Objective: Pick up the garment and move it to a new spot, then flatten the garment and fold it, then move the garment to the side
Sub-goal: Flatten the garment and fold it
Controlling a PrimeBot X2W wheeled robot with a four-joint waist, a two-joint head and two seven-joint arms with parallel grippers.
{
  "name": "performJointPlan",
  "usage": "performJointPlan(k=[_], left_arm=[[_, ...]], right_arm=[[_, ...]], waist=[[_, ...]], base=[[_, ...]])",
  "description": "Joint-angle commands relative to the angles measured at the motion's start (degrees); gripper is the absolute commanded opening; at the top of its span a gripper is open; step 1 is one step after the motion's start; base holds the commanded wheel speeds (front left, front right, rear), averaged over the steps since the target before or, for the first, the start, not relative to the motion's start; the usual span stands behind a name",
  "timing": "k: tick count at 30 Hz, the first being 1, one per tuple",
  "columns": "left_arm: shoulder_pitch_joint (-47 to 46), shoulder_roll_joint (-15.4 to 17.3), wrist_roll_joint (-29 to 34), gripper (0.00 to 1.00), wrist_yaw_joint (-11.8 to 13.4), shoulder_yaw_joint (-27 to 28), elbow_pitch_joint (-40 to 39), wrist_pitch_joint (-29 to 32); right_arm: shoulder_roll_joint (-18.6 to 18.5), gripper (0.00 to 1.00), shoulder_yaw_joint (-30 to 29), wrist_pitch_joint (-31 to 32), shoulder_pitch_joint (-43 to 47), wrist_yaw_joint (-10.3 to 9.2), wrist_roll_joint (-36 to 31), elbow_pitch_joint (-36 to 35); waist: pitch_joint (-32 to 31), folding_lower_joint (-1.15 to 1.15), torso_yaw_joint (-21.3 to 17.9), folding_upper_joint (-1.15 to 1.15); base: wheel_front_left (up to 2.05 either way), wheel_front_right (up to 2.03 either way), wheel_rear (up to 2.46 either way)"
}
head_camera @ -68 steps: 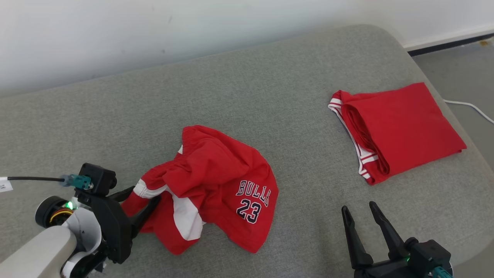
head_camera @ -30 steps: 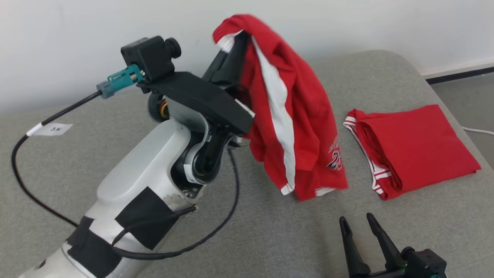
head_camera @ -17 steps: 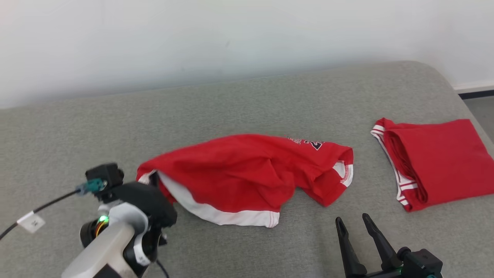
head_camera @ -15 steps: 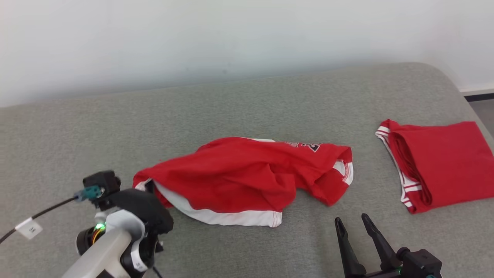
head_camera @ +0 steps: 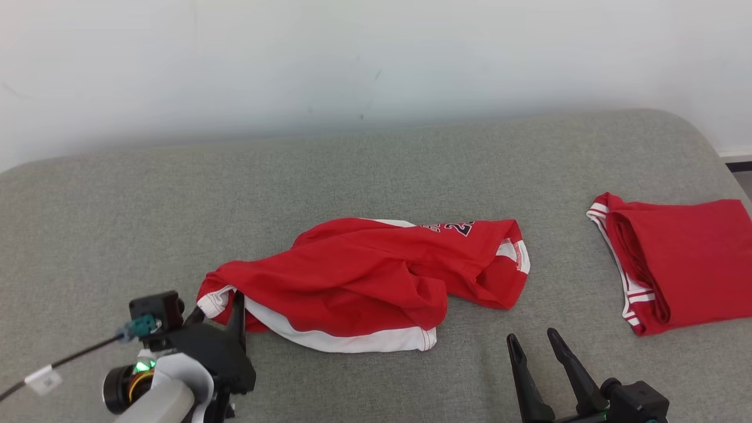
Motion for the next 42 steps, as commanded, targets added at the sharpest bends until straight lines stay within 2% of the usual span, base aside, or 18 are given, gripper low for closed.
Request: performJointPlan(k=[1,5,9,13,15,17,20,22,23,30,38,42], left_arm=[[1.4,0.2,0.4,1.0,0.1,0.2,-0.2,-0.8],[4.1,1.7,2.2,1.0,-0.9,0.0,-1.7,-2.8],[7.9,3.1,5.0,1.0,-0.5,2.8,-5.2,-4.0],[14.1,3.6,14.3,1.0,1.1,12.3,-13.6,-4.0],[18.5,2.3,20.1,1.0,1.7,17.7,-18.7,-4.0],[22.8,0.7,25.8,1.0,1.0,22.8,-23.8,-4.0],[30.1,-2.7,33.4,1.0,-1.1,29.9,-29.6,-4.0],[33.8,-5.3,37.6,1.0,-3.4,34.0,-32.5,-4.0],[37.2,-7.9,41.4,1.0,-5.8,37.7,-34.2,-4.0],[44.8,-15.2,50.8,1.0,-12.7,47.2,-33.5,-4.0],[47.3,-17.8,56.1,1.0,-17.2,51.8,-31.9,-4.0],[47.6,-18.7,57.3,1.0,-18.4,53.3,-31.6,-4.0]], right_arm=[[0.1,1.0,0.0,-0.2,0.1,-0.15,0.4,0.1],[-0.2,1.0,-0.3,-0.2,0.9,-0.15,0.6,0.1],[-0.6,1.0,-0.7,-0.3,1.5,-0.15,0.5,-0.1],[-0.8,1.0,-1.3,-0.1,2.7,-0.15,0.4,-0.5],[-0.9,1.0,-1.4,0.1,2.8,-0.15,0.3,-0.7],[-0.9,1.0,-1.6,0.3,3.3,-0.15,0.3,-1.0],[-0.9,1.0,-1.8,0.6,3.8,-0.15,0.2,-1.4],[-0.8,1.0,-2.0,1.0,3.9,-0.15,0.2,-1.6],[-0.8,1.0,-2.2,1.1,4.4,-0.15,0.2,-1.8],[-0.5,1.0,-2.8,1.6,6.1,-0.15,0.3,-1.4],[0.0,1.0,-3.1,1.4,7.5,-0.15,0.0,0.0],[0.3,1.0,-3.4,1.2,7.8,-0.15,0.1,0.4]], waist=[[-0.3,0.0,-0.1,0.0],[-1.3,0.0,0.0,0.0],[-2.2,0.0,0.3,0.0],[-3.0,0.0,1.0,0.0],[-3.3,0.0,1.3,0.0],[-3.5,0.0,1.6,0.0],[-3.9,0.0,2.0,0.0],[-4.2,0.0,2.3,0.0],[-4.5,0.0,2.6,0.0],[-5.8,0.0,3.6,0.0],[-6.5,0.0,4.6,0.0],[-6.7,0.0,4.8,0.0]], base=[[0.0,0.0,0.0],[0.0,0.0,0.0],[0.0,0.0,0.0],[0.0,0.0,0.0],[0.0,0.0,0.0],[0.0,0.0,0.0],[0.0,0.0,0.0],[0.0,0.0,0.0],[0.0,0.0,0.0],[0.0,0.0,0.0],[0.0,0.0,0.0],[0.0,0.0,0.0]])
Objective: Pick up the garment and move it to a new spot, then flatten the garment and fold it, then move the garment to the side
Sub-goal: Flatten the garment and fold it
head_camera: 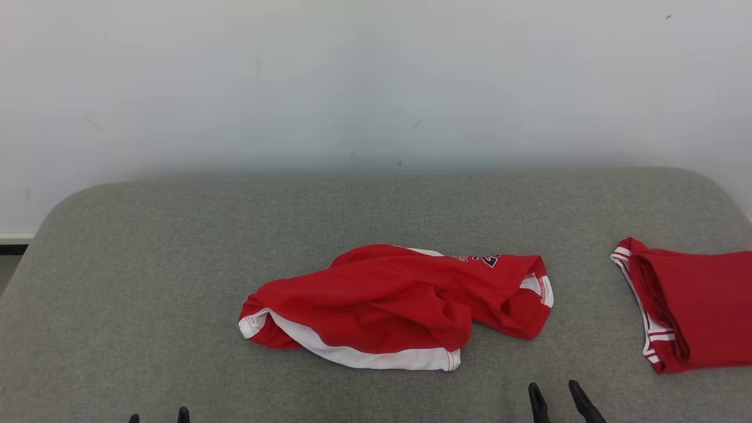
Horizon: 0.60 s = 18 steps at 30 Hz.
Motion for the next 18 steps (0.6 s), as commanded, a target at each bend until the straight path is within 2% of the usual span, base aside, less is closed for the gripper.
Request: performJointPlan(k=[1,18], left_arm=[[0.6,-0.3,0.7,1.0,-0.4,0.5,0.3,-0.1],[-1.1,-1.7,1.7,1.0,-2.1,1.4,1.5,-0.1]], right_arm=[[0.2,1.0,-0.1,-0.2,0.4,-0.15,0.0,0.0],[0.6,1.0,0.7,-0.5,-1.2,-0.15,0.1,0.3]], waist=[[0.0,0.0,0.0,0.0],[0.5,0.0,0.3,0.0]], base=[[0.0,0.0,0.0],[0.0,0.0,0.0]])
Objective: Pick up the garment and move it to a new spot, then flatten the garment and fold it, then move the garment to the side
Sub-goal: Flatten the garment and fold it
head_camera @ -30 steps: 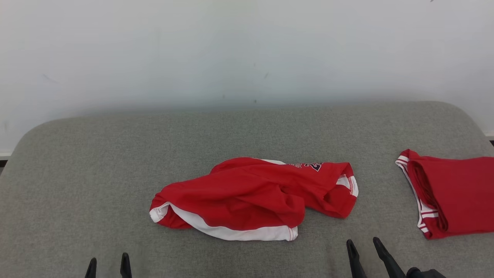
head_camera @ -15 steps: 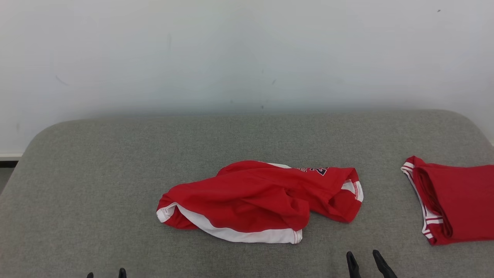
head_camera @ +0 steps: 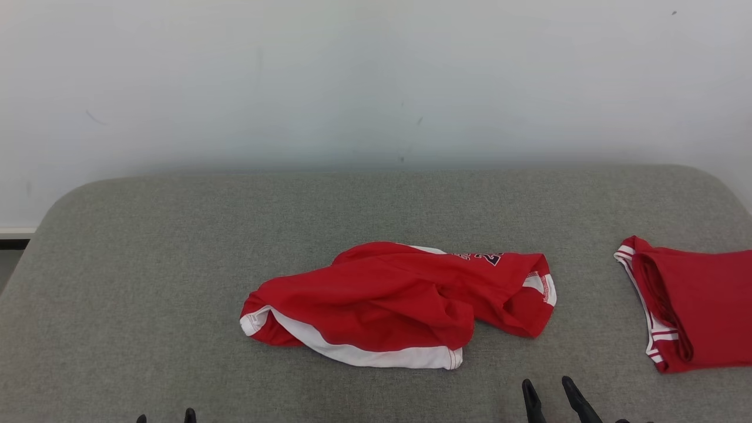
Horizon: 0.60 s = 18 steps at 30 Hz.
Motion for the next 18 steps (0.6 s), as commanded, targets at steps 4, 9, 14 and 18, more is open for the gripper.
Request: performJointPlan(k=[4,9,14,18], left_arm=[[-0.7,-0.3,0.2,1.0,-0.2,0.3,0.3,-0.1],[-1.0,-0.3,-0.5,1.0,-0.3,0.3,1.1,-0.1],[-3.9,0.5,-4.5,1.0,-0.4,-1.1,5.8,-0.1],[-7.6,2.8,-6.0,1.0,-0.3,-3.1,10.5,-0.1]], right_arm=[[0.2,1.0,0.4,-0.4,-0.7,-0.16,0.0,0.2],[0.3,1.0,1.1,-0.2,-1.2,-0.16,0.0,0.4],[0.3,1.0,2.8,1.9,-2.9,-0.16,-0.4,0.8],[0.4,1.0,4.4,5.0,-5.1,-0.16,-0.3,2.1]], waist=[[0.2,0.0,0.1,0.0],[0.4,0.0,0.2,0.0],[1.1,0.0,0.3,0.0],[1.9,0.0,0.3,0.0]], base=[[0.0,0.0,0.0],[0.0,0.0,0.0],[0.0,0.0,0.0],[0.0,0.0,0.0]])
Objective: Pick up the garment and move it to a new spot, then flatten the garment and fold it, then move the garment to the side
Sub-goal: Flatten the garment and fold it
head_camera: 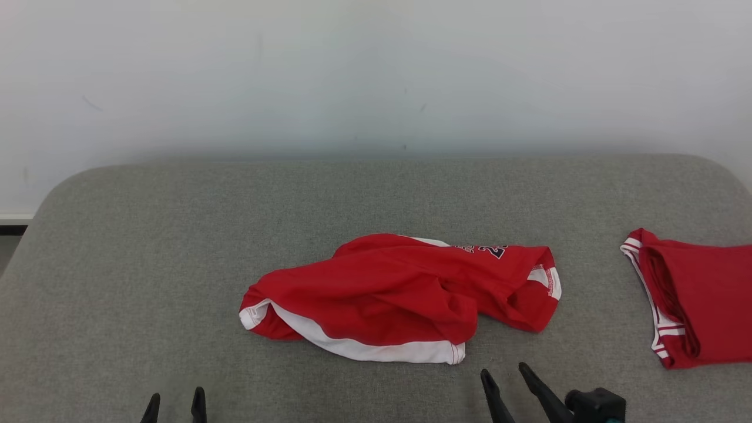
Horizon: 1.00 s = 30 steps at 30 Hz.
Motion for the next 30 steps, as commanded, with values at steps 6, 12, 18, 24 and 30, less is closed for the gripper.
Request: performJointPlan(k=[6,12,18,24,30], left_arm=[[-9.5,3.7,-3.6,1.0,0.1,-3.8,8.8,2.0],[-17.8,6.4,-8.7,1.0,0.1,-8.0,14.9,2.5],[-23.1,8.3,-14.0,1.0,0.1,-14.9,17.6,2.4],[-25.3,10.1,-18.0,1.0,0.1,-19.7,18.4,1.0],[-26.4,11.4,-20.2,1.0,0.1,-22.5,18.5,0.1]], right_arm=[[0.8,1.0,2.9,6.1,-7.0,-0.16,-0.9,4.8],[1.5,1.0,1.4,9.4,-13.8,-0.16,-2.1,12.2],[1.5,1.0,2.7,8.3,-17.8,-0.16,2.0,16.5],[1.5,1.0,5.7,6.1,-20.0,-0.16,4.2,19.0],[1.5,1.0,7.8,4.7,-20.5,-0.16,5.4,20.3]], waist=[[3.1,0.0,-0.7,0.0],[6.8,0.0,-1.5,0.0],[9.6,0.0,-1.3,0.0],[10.8,0.0,-1.3,0.0],[10.9,0.0,-1.4,0.0]], base=[[0.0,0.0,0.0],[0.0,0.0,0.0],[0.0,0.0,0.0],[0.0,0.0,0.0],[0.0,0.0,0.0]])
